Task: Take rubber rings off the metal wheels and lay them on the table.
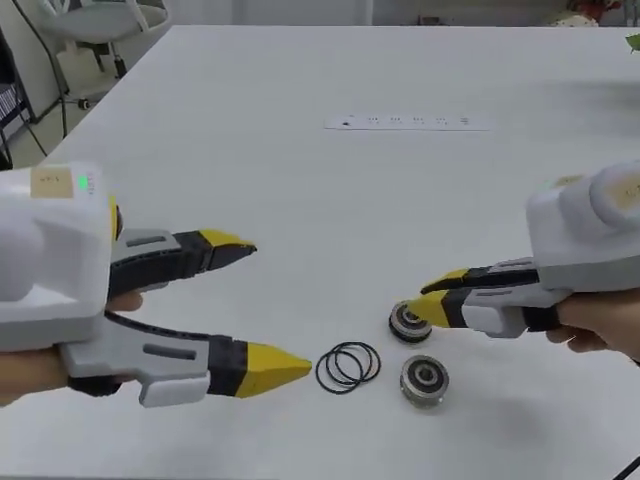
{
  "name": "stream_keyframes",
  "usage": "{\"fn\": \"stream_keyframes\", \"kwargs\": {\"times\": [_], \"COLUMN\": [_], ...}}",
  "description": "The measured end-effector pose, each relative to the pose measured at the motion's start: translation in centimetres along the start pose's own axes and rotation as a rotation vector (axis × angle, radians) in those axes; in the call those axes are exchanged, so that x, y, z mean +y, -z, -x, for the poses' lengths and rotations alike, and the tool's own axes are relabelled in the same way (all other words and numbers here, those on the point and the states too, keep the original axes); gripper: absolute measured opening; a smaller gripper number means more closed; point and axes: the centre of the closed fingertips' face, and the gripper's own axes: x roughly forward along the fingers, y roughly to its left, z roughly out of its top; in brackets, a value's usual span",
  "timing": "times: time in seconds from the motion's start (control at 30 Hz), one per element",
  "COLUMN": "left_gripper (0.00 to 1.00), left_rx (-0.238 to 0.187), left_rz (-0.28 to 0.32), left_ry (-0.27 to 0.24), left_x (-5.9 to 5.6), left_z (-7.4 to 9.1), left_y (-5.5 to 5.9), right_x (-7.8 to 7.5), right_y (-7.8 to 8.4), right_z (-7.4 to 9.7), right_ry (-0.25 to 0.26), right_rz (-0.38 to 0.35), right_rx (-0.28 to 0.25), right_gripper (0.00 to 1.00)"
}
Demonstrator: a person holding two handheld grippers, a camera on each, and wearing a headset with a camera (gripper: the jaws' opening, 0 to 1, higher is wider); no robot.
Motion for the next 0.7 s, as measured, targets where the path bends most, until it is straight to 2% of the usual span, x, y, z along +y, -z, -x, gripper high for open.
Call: {"fn": "stream_keyframes", "kwargs": {"times": [0.2, 0.3, 0.43, 0.5, 0.6, 0.7], "left_gripper": [0.72, 0.72, 0.69, 0.69, 0.68, 0.66], "left_rx": [0.000, -0.010, 0.022, 0.023, 0.006, 0.023], "left_rz": [-0.081, -0.104, -0.136, -0.139, -0.111, -0.114], "left_ry": [0.032, 0.058, 0.085, 0.106, 0.184, 0.221], "left_x": [0.4, 0.5, 0.8, 0.7, -0.6, -1.3], "left_z": [-1.8, -2.9, -4.9, -5.8, -7.6, -9.2], "left_y": [-2.3, -3.5, -3.8, -4.0, -4.5, -4.1], "right_x": [-0.8, -1.3, -1.4, -1.4, -1.2, -0.9], "right_y": [0.8, 1.8, 3.0, 3.5, 3.6, 3.7], "right_z": [0.4, 0.5, 0.5, 0.4, 0.1, -0.1], "right_ry": [0.017, 0.023, 0.013, 0.006, -0.007, -0.023], "right_rz": [0.011, 0.012, 0.016, 0.030, 0.057, 0.060], "right_rx": [0.021, 0.055, 0.088, 0.099, 0.093, 0.090], "right_gripper": [0.16, 0.17, 0.18, 0.19, 0.25, 0.29]}}
